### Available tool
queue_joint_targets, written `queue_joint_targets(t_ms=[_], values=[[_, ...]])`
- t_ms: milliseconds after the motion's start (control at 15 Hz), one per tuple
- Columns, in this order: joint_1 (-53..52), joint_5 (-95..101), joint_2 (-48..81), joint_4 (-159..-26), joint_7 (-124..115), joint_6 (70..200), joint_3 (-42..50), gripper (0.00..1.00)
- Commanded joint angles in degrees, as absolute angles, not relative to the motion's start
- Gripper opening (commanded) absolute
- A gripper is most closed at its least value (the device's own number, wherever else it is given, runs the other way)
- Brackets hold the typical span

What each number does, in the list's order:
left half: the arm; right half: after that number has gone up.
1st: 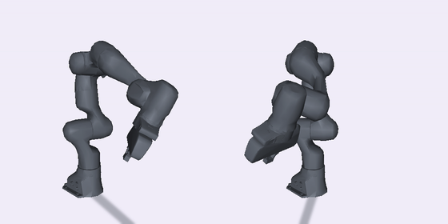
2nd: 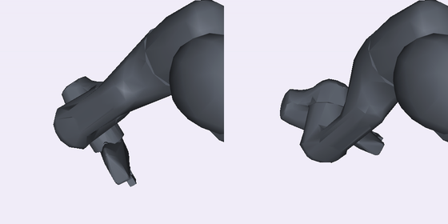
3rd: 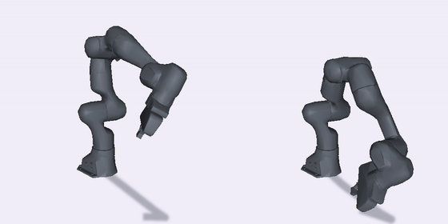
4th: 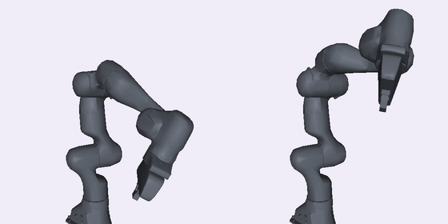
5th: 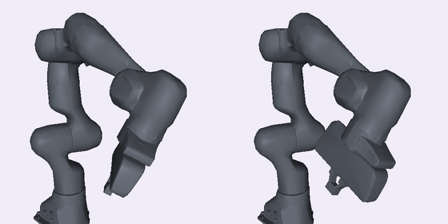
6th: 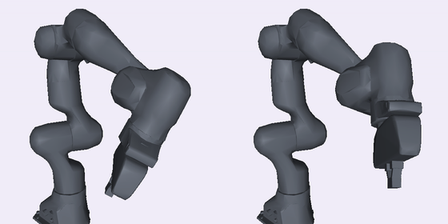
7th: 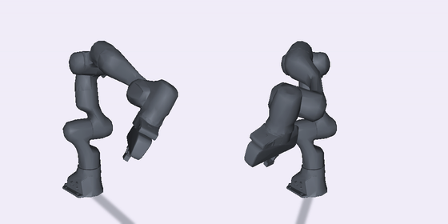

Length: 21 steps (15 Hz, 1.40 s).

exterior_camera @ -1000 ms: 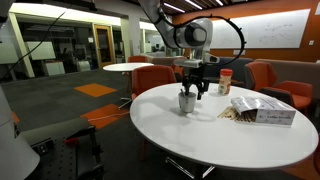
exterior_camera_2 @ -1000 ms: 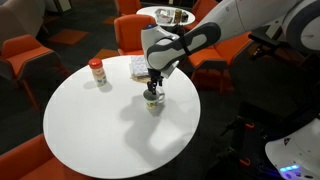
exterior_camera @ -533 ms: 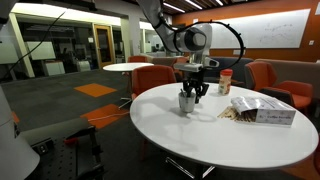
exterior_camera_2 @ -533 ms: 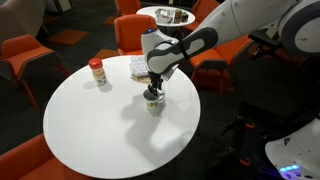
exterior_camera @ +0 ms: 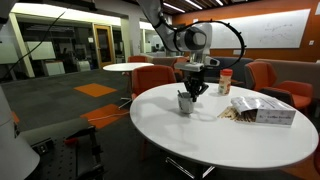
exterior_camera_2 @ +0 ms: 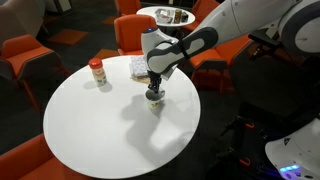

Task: Move the mug forwards

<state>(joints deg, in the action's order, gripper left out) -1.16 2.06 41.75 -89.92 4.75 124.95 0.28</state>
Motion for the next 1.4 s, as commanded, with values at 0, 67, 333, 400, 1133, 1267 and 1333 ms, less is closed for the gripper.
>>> queue_joint_targets(t_ms=[0, 67, 333, 400, 1133, 1267, 1333], values=[[-0.56, 2.51, 39.66, -92.13, 6.53, 126.42, -0.60, 0.00], [-0.51, 2.31, 38.76, -92.84, 7.09, 126.70, -0.97, 0.00], [-0.31, 1.21, 34.98, -96.59, 10.10, 127.43, -3.46, 0.00], [-0.35, 1.31, 34.19, -97.58, 11.01, 127.73, -3.98, 0.00], [0.97, -1.23, 23.95, -113.10, 23.92, 128.34, -8.59, 0.00], [0.95, -1.04, 23.14, -115.69, 26.00, 129.10, -8.61, 0.00], [1.21, -1.24, 22.96, -116.72, 27.01, 129.63, -8.66, 0.00]])
